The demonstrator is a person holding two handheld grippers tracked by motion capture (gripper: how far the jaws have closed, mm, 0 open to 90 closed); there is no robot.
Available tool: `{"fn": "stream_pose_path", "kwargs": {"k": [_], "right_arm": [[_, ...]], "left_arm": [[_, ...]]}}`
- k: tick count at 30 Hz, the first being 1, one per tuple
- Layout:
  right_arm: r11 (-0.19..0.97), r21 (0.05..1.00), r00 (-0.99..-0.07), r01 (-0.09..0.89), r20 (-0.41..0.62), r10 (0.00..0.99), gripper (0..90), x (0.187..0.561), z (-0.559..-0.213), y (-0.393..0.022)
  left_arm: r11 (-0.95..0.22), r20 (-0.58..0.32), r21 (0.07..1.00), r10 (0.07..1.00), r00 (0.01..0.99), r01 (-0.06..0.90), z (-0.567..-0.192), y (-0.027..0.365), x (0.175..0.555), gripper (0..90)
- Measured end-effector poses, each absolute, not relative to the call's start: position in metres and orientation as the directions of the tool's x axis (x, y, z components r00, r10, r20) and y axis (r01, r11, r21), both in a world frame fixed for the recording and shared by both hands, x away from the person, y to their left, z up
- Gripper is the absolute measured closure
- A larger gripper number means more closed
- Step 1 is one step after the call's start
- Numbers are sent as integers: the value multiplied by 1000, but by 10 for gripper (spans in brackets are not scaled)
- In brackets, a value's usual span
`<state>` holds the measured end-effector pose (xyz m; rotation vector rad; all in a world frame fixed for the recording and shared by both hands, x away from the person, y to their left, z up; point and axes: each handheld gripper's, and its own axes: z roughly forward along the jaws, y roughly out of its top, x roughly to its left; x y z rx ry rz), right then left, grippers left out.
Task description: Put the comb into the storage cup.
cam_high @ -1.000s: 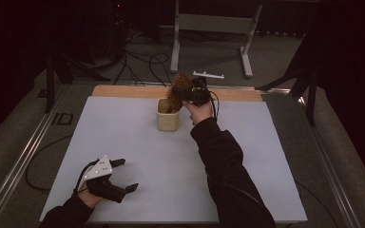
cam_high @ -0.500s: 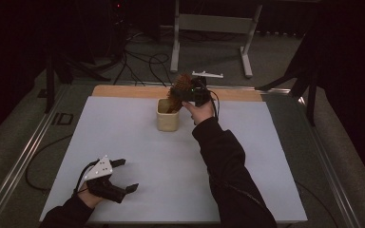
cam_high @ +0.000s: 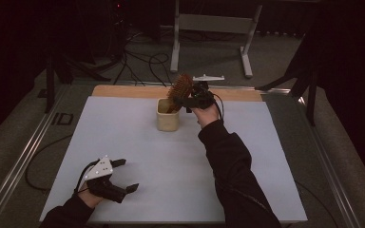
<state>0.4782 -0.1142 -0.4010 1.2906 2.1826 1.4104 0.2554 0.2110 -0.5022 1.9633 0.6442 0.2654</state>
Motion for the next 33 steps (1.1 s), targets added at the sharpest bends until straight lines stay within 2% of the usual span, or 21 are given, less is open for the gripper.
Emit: {"fn": "stream_pose_path", "kwargs": {"k": [12,33], "right_arm": [[167,848,-608,503,209,766,93,470,-403,-122],[199,850,-628,489,184,756,92,457,-411,-145]], "left_arm": [[-349,-84,882,546,833,318,-501,211,255,0],[-351,-84,881,546,833,319,-502,211,255,1]]}}
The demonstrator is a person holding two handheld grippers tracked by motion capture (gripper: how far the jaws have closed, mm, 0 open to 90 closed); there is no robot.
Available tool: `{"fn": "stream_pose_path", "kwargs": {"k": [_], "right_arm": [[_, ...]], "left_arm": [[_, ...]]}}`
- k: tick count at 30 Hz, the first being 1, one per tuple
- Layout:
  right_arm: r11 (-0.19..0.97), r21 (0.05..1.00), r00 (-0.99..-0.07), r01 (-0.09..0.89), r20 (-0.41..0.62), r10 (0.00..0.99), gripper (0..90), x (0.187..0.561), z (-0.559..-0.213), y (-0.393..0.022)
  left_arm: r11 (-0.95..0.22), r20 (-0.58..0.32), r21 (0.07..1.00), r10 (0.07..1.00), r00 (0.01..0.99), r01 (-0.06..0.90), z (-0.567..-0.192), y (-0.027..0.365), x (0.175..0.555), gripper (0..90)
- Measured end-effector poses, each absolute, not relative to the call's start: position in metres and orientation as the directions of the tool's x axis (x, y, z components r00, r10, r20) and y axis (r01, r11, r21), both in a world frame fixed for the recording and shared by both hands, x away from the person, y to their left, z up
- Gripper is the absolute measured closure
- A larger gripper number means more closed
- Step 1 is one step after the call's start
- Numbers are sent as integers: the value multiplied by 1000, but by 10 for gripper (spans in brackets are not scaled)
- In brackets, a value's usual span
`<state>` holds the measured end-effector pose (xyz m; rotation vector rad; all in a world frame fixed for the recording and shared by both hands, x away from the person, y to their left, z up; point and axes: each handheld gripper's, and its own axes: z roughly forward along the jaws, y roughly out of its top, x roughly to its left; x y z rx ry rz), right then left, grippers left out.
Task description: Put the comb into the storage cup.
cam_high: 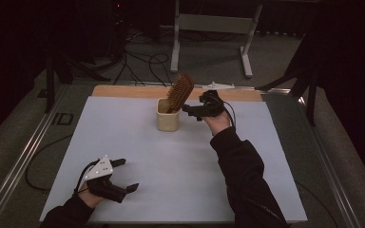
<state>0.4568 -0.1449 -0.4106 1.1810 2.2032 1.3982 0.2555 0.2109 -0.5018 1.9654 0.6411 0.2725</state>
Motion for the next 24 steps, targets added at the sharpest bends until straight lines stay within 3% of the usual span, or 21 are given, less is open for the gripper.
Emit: {"fn": "stream_pose_path", "kwargs": {"k": [24], "right_arm": [[225,852,-664,473,177,726,93,425,-432,-178]], "left_arm": [[-353,-78,882,546,834,314,-502,211,254,0]]}}
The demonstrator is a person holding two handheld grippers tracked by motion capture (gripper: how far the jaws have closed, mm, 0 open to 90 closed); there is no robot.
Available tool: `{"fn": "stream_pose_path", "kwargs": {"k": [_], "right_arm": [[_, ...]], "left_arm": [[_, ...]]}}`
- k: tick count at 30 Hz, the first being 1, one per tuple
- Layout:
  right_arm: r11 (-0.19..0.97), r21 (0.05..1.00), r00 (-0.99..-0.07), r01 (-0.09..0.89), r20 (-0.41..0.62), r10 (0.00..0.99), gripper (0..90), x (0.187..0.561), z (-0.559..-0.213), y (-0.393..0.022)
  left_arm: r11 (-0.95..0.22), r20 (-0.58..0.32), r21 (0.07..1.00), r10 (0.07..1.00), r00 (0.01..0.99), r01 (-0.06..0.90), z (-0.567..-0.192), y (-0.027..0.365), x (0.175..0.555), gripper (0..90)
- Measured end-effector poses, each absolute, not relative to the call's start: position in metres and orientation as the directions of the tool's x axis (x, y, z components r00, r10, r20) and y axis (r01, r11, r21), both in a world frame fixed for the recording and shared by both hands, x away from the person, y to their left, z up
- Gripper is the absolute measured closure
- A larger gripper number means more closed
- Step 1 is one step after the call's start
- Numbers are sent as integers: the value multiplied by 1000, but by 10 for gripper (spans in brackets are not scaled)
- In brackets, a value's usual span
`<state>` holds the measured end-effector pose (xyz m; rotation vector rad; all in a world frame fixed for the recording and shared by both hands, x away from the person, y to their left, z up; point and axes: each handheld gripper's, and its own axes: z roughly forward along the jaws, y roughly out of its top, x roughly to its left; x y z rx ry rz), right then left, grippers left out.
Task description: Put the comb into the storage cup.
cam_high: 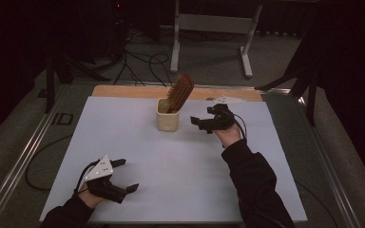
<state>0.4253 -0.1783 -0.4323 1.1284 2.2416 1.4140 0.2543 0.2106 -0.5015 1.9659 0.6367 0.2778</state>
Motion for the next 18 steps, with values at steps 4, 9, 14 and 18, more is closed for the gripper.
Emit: {"fn": "stream_pose_path", "kwargs": {"k": [4,9,14,18], "right_arm": [[244,850,-678,467,167,716,93,416,-440,-184],[247,850,-684,466,169,710,93,405,-452,-192],[259,847,-690,465,164,705,93,395,-461,-199],[253,851,-692,460,165,703,93,385,-467,-204]], "left_arm": [[-354,-77,882,547,834,313,-501,211,254,0],[-355,-76,882,545,835,312,-501,211,254,0],[-357,-74,881,547,834,312,-502,210,254,0],[-356,-74,881,546,835,311,-501,210,254,0]]}}
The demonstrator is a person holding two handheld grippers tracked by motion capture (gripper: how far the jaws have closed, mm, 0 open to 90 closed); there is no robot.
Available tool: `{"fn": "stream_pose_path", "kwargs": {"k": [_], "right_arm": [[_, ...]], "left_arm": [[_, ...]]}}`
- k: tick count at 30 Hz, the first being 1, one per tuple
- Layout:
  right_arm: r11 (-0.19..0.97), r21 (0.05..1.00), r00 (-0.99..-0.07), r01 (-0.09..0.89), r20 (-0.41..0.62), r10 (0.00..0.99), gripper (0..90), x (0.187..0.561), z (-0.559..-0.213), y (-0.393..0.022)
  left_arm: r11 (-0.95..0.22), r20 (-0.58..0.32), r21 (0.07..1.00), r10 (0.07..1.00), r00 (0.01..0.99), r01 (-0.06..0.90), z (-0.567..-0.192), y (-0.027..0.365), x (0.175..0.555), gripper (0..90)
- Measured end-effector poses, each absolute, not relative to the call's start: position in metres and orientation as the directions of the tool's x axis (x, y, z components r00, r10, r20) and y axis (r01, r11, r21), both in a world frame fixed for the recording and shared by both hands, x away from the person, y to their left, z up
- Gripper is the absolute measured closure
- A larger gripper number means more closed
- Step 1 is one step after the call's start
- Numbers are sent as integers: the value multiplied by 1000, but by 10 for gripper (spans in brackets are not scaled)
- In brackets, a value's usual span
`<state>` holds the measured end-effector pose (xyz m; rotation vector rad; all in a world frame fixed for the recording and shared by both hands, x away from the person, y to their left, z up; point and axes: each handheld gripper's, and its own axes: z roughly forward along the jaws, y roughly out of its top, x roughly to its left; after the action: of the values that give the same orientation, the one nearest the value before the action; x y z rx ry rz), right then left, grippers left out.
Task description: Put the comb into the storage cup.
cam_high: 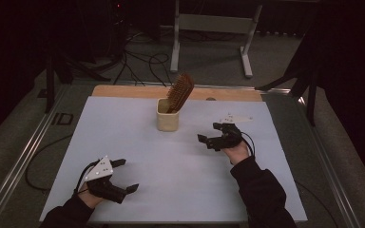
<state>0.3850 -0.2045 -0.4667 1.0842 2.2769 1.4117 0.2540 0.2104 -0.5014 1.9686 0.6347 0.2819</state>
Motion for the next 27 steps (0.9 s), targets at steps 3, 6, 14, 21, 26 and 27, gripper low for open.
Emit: {"fn": "stream_pose_path", "kwargs": {"k": [3,6,14,21,26,27], "right_arm": [[259,850,-696,458,161,700,93,378,-471,-207],[260,851,-701,456,164,694,93,371,-475,-212],[282,845,-721,455,164,673,93,353,-483,-219],[298,849,-731,436,141,668,92,340,-488,-226],[289,854,-720,433,134,681,93,329,-491,-234],[288,855,-719,432,134,682,93,326,-491,-236]], "left_arm": [[-355,-75,881,546,835,311,-501,210,254,0],[-357,-72,882,544,836,308,-501,210,254,1],[-357,-74,881,546,835,311,-501,210,254,0],[-359,-72,880,545,835,311,-501,210,253,0],[-357,-76,880,546,835,314,-501,211,254,0],[-358,-75,880,545,835,313,-502,211,254,0]]}}
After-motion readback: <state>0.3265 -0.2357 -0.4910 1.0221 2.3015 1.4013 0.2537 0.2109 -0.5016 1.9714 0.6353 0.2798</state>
